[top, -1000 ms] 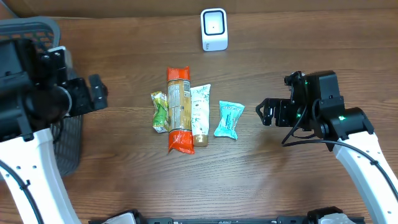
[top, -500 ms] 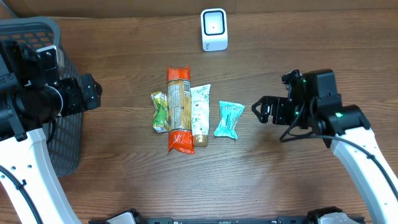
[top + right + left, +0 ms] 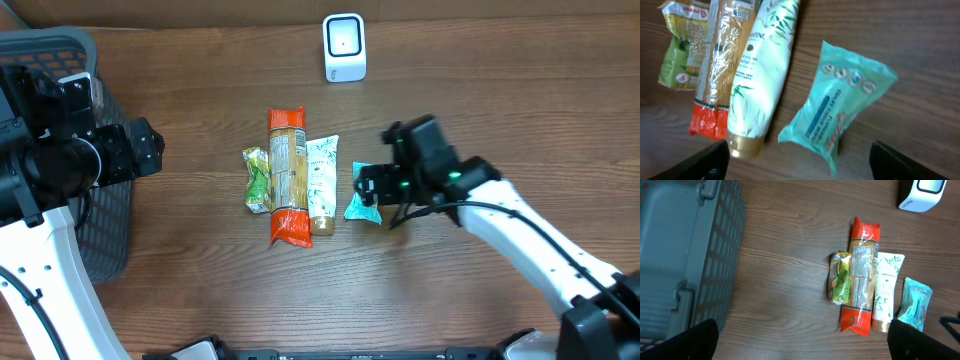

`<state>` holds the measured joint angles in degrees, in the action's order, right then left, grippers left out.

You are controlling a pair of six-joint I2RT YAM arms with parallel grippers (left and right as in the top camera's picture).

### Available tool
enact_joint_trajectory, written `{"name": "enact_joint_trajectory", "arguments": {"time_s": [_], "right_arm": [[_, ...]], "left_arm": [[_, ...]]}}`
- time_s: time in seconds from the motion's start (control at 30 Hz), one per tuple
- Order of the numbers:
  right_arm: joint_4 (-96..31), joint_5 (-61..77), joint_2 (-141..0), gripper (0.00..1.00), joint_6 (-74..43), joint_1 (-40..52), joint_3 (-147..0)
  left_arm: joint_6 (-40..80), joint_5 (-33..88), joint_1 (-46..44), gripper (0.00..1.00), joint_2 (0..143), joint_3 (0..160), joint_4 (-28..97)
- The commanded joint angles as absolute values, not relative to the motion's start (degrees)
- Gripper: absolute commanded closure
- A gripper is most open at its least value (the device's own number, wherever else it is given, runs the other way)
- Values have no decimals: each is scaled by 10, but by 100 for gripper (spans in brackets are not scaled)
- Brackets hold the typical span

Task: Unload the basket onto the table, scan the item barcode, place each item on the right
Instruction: 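Withdraw the left gripper to hover above the basket, then move the right gripper down onto the green tissue pack and grasp it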

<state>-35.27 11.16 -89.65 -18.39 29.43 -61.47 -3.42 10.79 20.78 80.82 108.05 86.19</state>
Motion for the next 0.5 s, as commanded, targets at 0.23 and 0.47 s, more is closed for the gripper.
{"name": "enact_joint_trajectory", "arguments": {"time_s": [0.23, 0.47], "right_arm": [[-335, 30, -946, 10, -125, 357, -636], [-352, 30, -947, 10, -89, 357, -632]], "left_arm": [[-45, 116, 210, 0, 813, 1084, 862], [-45, 116, 210, 0, 813, 1084, 862]]}}
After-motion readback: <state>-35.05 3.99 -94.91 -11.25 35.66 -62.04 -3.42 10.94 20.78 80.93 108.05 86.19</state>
